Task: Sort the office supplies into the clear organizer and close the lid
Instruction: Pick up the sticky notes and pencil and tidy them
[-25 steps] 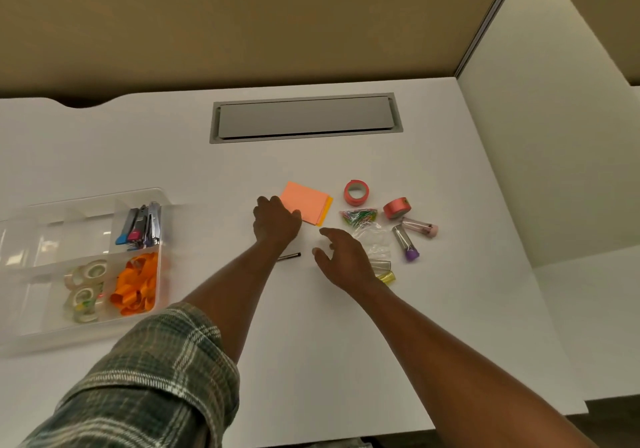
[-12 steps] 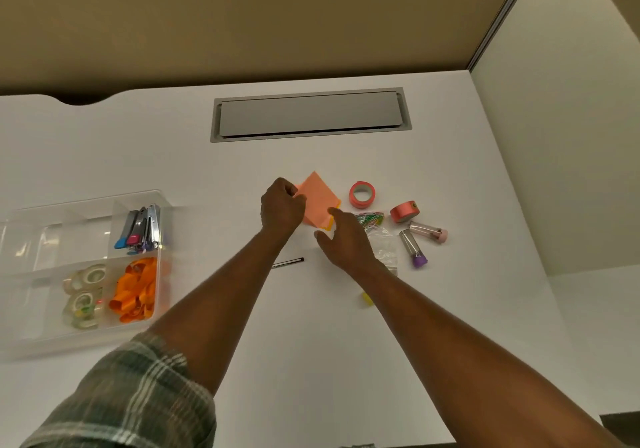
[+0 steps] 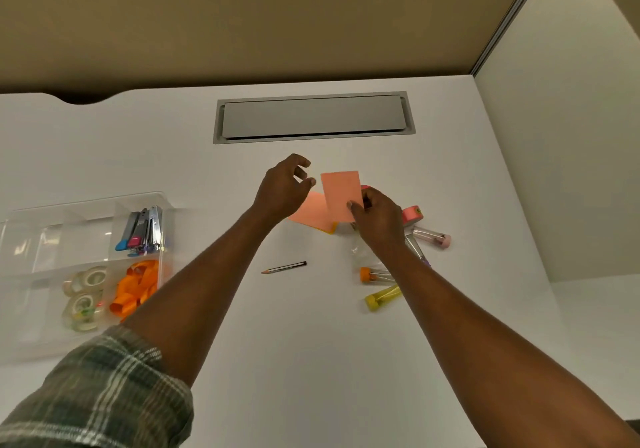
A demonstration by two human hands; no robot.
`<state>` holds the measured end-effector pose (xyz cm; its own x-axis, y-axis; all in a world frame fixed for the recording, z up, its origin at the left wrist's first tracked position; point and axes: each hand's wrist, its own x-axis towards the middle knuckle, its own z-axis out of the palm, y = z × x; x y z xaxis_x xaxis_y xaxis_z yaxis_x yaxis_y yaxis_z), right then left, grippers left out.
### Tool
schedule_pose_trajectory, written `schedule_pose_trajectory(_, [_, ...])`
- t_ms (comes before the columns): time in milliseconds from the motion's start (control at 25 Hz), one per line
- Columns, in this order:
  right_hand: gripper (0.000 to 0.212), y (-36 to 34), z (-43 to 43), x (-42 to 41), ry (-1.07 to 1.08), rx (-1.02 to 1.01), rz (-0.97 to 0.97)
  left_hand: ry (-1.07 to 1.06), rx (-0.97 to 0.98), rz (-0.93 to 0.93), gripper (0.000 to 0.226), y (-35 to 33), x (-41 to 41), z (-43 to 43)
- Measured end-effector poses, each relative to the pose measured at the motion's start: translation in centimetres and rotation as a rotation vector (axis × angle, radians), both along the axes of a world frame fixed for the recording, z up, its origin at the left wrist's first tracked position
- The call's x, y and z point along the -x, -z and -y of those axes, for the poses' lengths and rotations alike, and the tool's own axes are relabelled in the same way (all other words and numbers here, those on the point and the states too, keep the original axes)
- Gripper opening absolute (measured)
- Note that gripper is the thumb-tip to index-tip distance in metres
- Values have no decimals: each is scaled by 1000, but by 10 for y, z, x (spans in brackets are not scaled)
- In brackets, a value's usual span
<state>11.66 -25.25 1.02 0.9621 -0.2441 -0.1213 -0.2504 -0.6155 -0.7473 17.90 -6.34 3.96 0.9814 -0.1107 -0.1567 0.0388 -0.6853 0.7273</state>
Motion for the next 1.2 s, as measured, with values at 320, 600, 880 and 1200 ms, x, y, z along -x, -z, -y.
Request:
schedule_pose_trajectory(320, [17, 8, 16, 29, 210, 14, -48, 620, -813, -22, 84, 50, -15, 12])
schedule_pose_trajectory(600, [18, 9, 12, 44, 242, 27, -51, 522, -868, -86, 85, 58, -7, 8])
schedule_pose_trajectory(880, [19, 6, -4, 51, 257, -148, -110, 63, -291, -140, 20, 40, 3, -17])
schedule_pose_trajectory(1200, [37, -18, -65, 53, 313, -815, -313, -343, 373, -335, 21, -5, 74, -43])
